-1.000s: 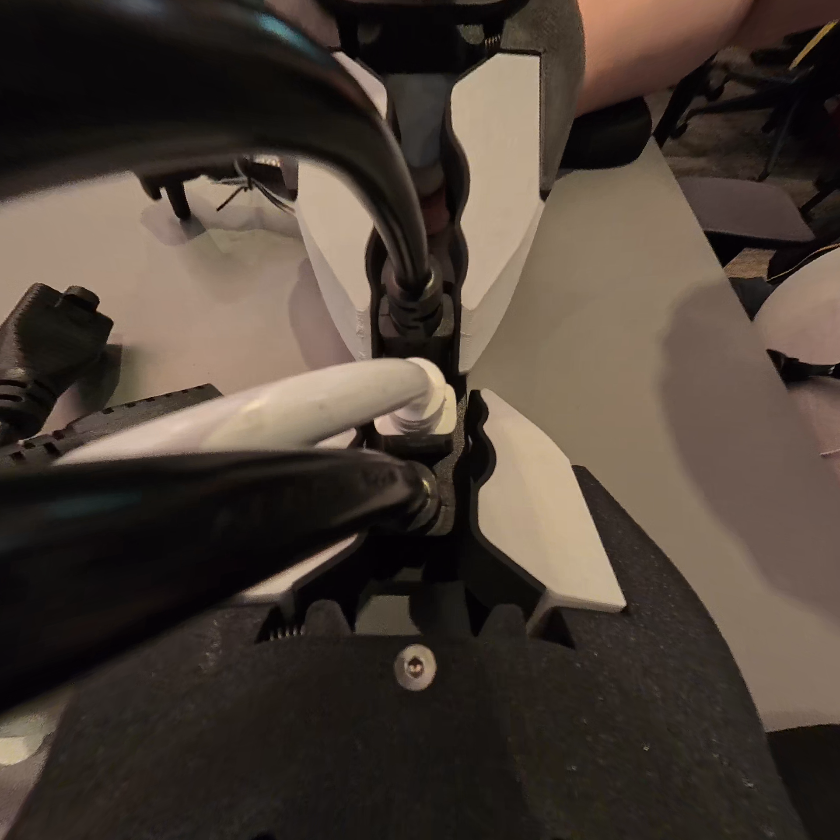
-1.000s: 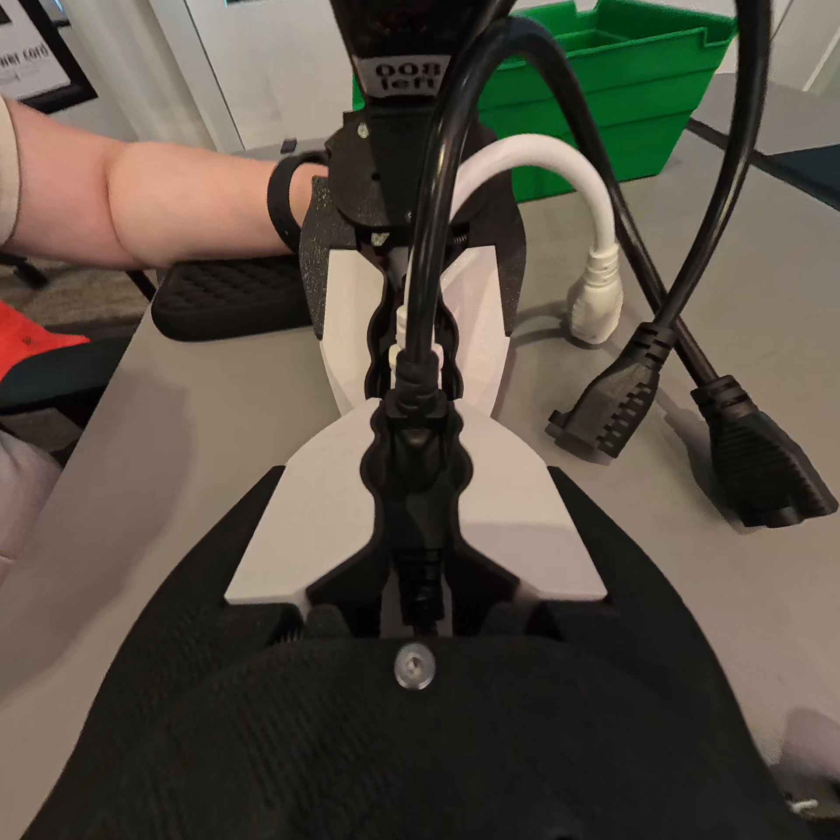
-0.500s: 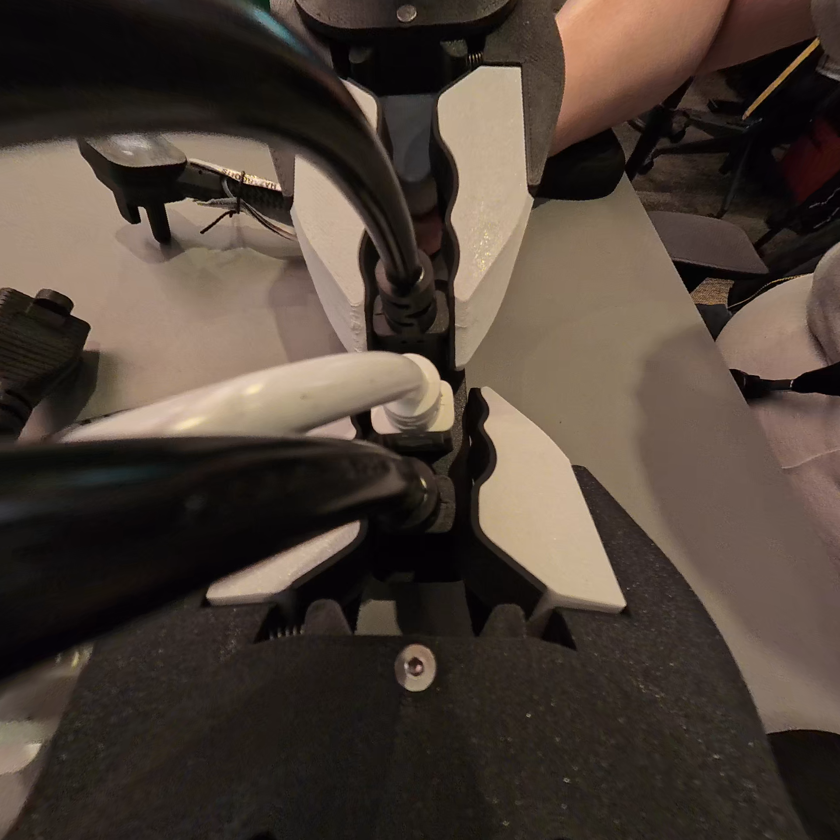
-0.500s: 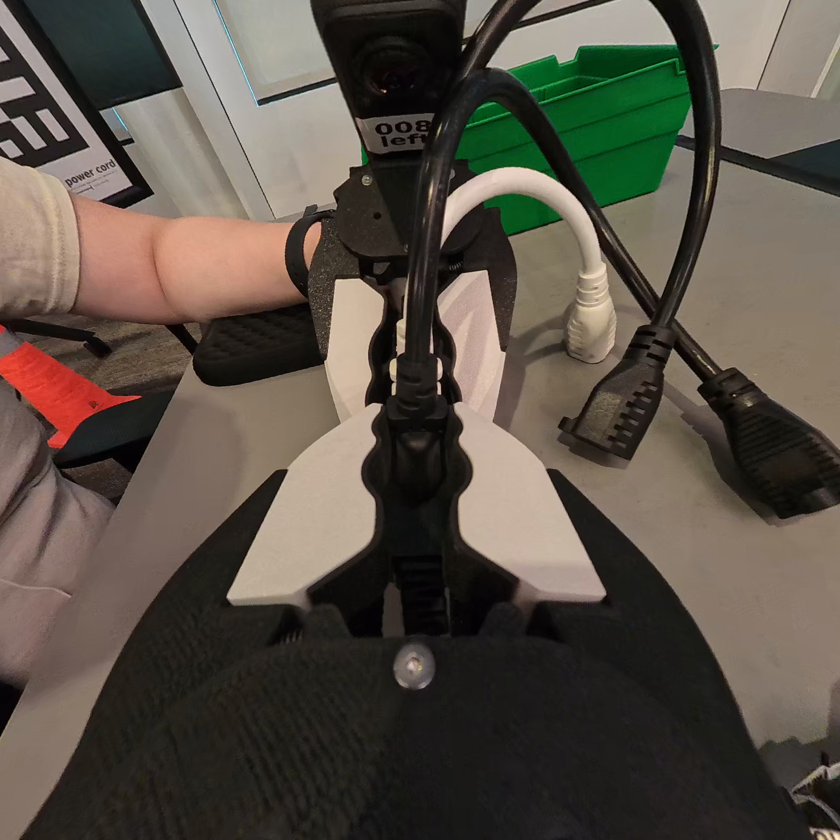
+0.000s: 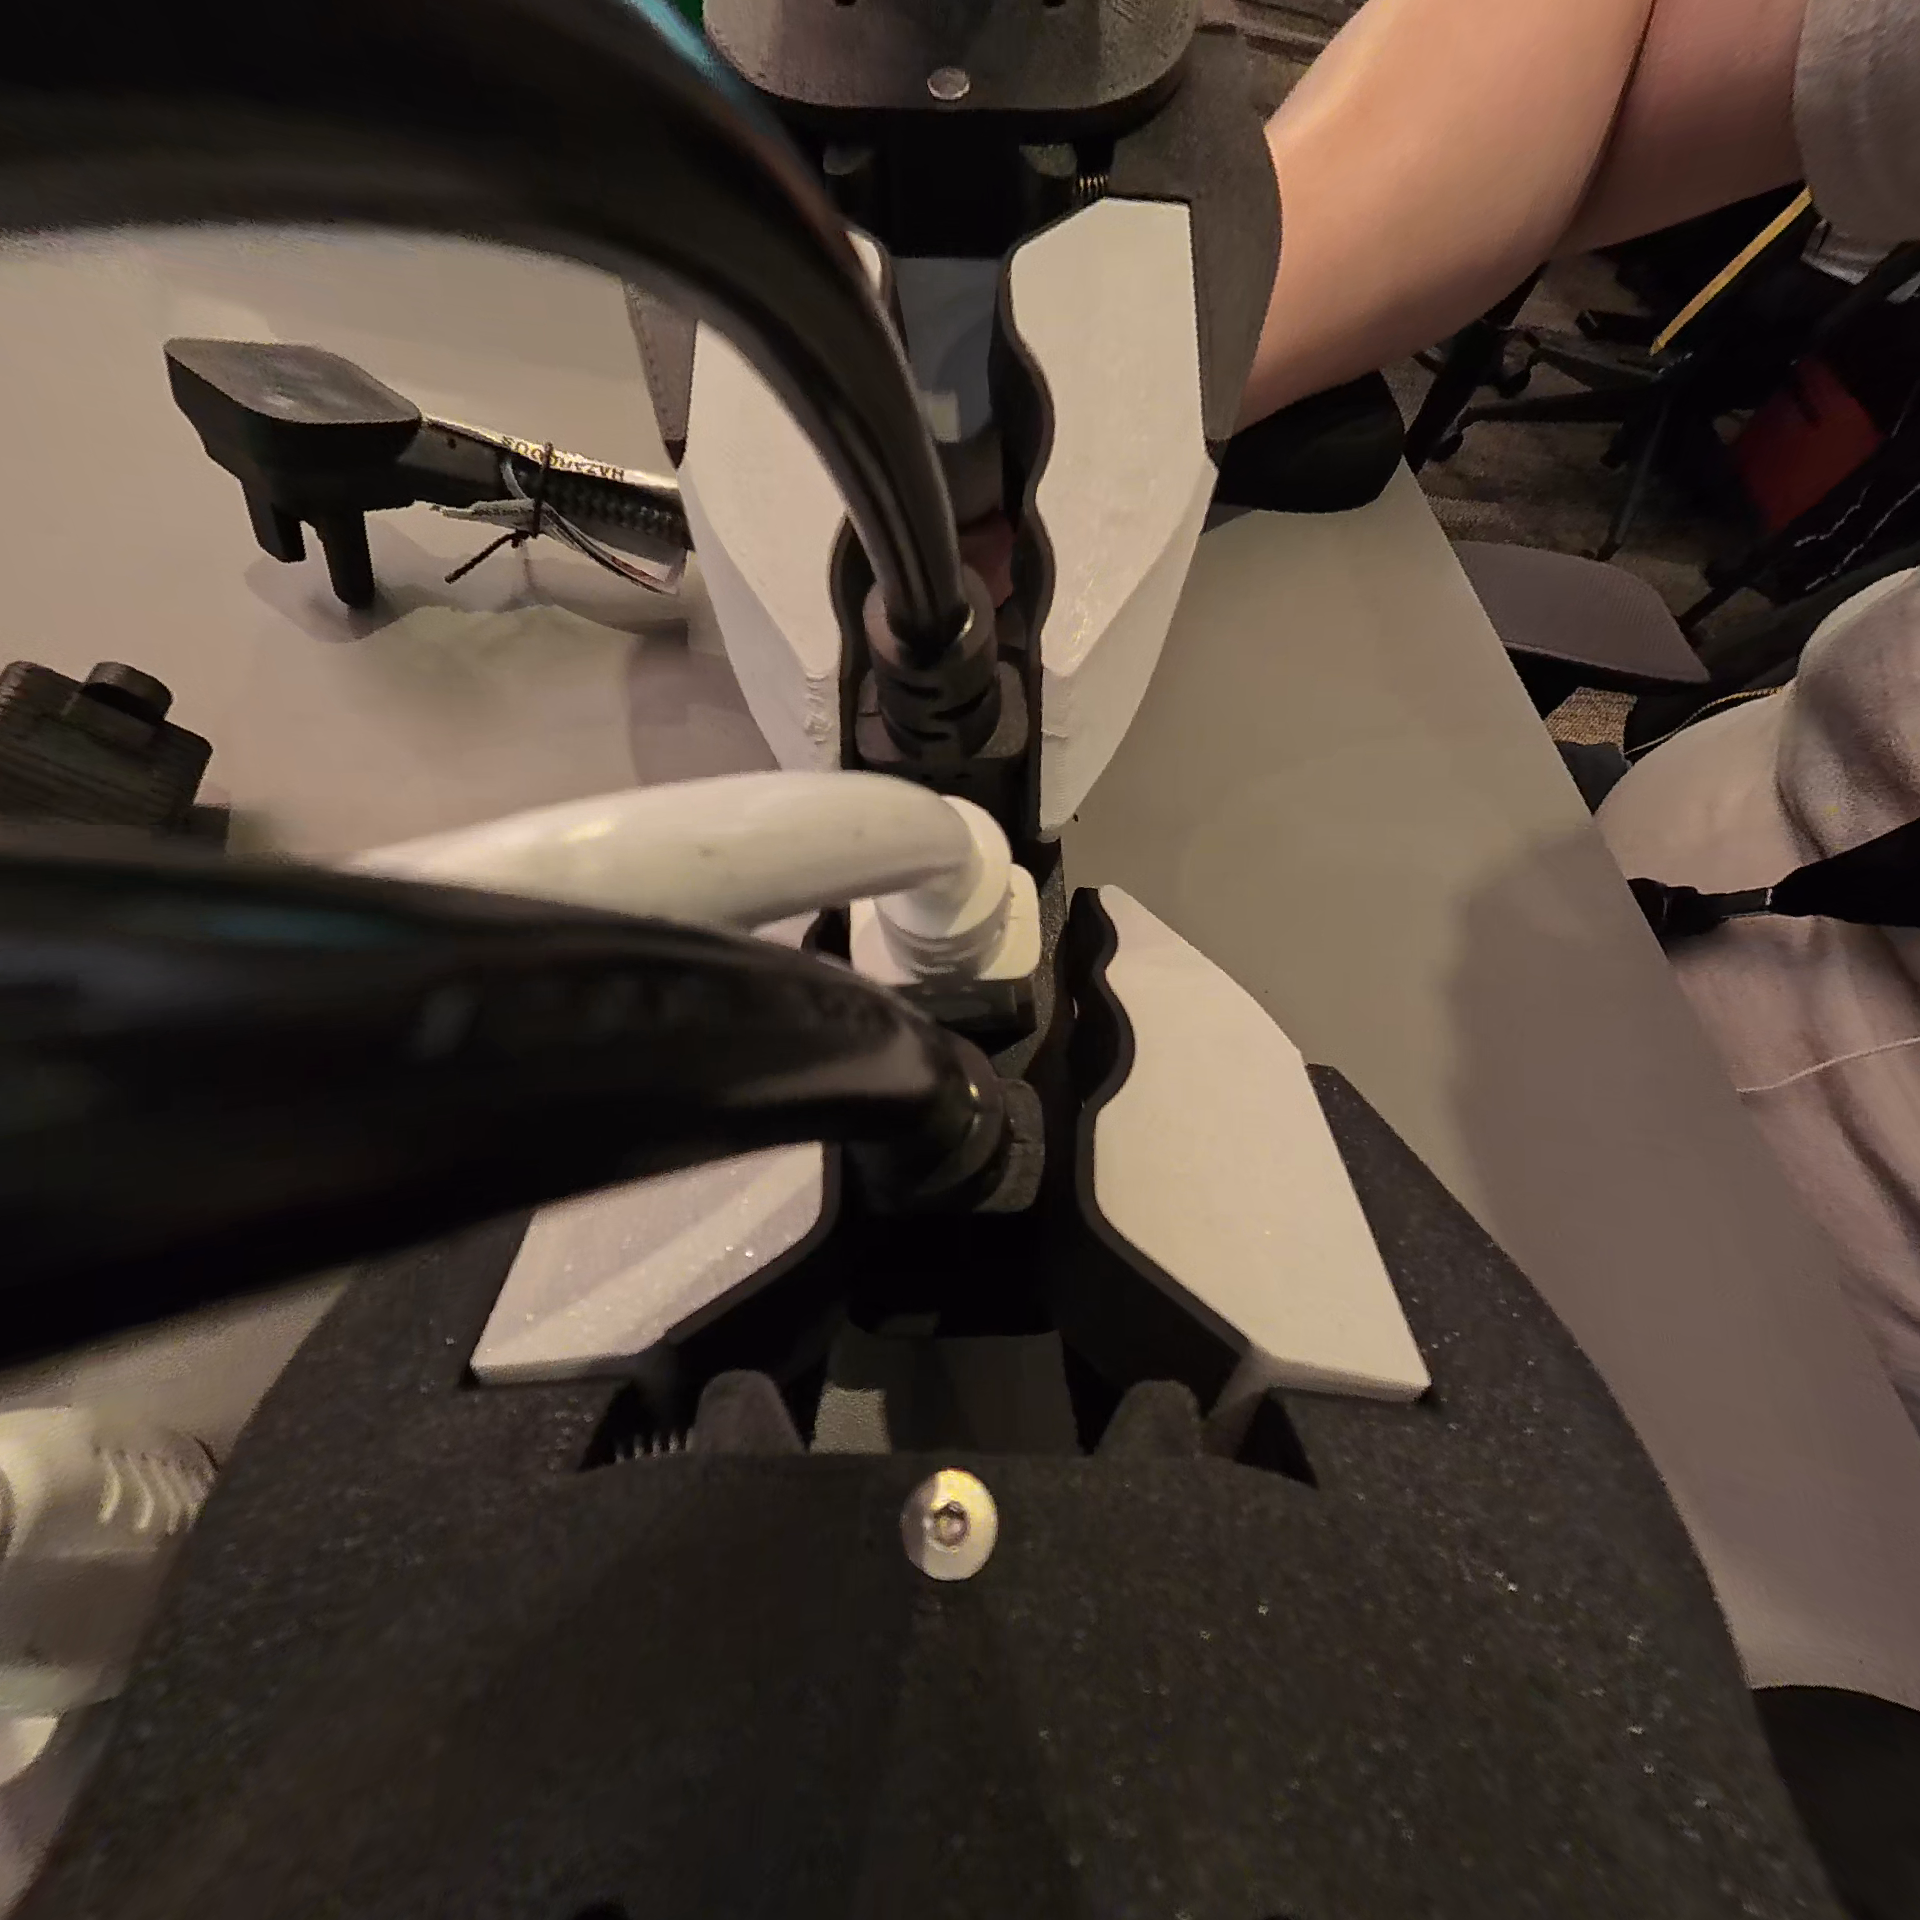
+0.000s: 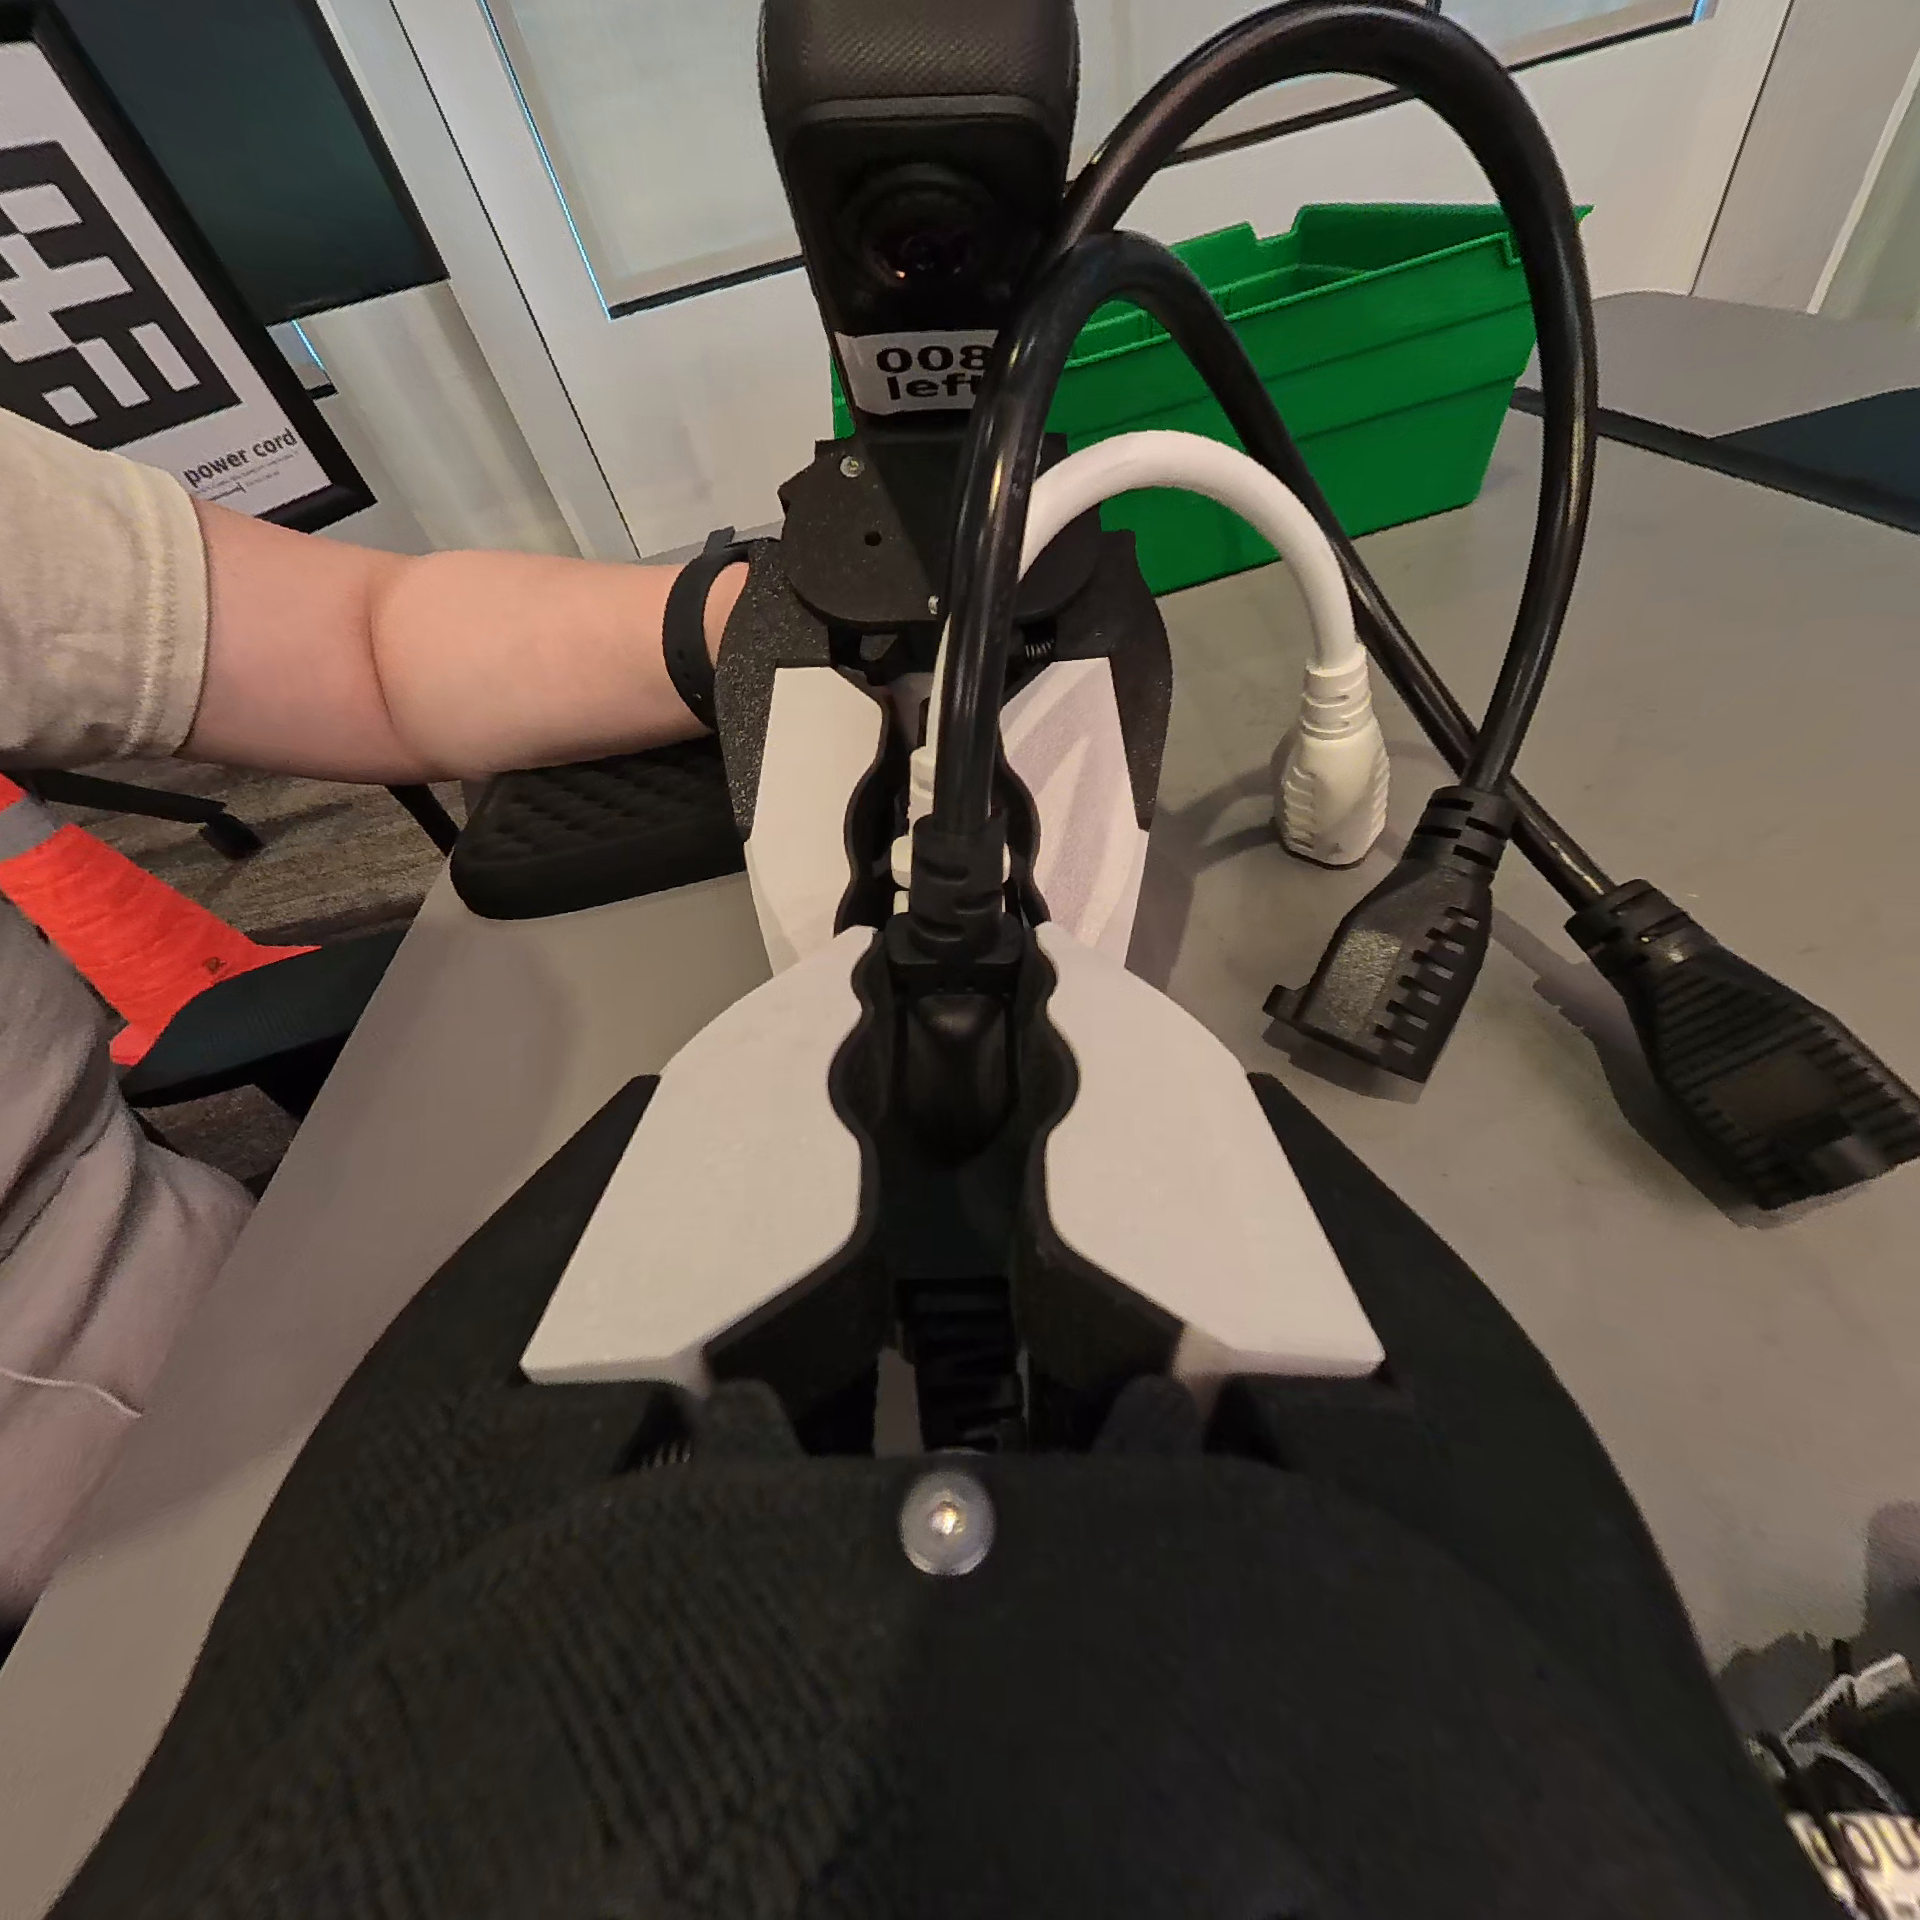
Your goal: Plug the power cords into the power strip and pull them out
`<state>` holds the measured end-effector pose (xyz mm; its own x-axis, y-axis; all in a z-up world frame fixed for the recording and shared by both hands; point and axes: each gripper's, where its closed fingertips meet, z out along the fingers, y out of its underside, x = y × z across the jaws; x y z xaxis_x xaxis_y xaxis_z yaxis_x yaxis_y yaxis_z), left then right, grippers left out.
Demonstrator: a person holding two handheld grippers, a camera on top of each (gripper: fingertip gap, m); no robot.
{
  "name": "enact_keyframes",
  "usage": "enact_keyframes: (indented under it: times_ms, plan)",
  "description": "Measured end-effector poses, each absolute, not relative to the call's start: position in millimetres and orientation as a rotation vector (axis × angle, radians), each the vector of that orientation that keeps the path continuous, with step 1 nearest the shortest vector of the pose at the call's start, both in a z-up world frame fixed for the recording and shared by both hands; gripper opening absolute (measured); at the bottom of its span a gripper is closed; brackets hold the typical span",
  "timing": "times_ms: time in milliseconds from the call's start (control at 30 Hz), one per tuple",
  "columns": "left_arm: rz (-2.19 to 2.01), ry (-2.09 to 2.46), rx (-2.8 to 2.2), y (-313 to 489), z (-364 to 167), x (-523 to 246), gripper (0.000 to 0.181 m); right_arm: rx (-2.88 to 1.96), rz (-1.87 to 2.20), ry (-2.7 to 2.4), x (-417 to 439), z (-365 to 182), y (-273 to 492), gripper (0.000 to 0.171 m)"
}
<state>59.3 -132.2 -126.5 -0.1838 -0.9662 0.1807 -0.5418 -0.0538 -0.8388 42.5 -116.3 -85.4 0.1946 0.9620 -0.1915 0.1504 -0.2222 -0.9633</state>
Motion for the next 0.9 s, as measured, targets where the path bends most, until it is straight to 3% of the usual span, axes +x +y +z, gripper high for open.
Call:
enact_keyframes:
  times_ms: [33,633,900]
  plan:
    - [-1.160,1.743,-1.600,-132.2,-126.2,59.4,0.044,-1.567,1.138,-1.088,42.5,-84.9,-116.2,0.017]
    - [-1.217,1.686,-1.659,-128.7,-123.8,57.5,0.042,-1.586,1.236,-1.073,41.2,-84.9,-111.8,0.020]
    - [-1.206,1.636,-1.651,-128.4,-115.5,60.7,0.042,-1.590,1.101,-1.205,45.9,-95.7,-111.5,0.023]
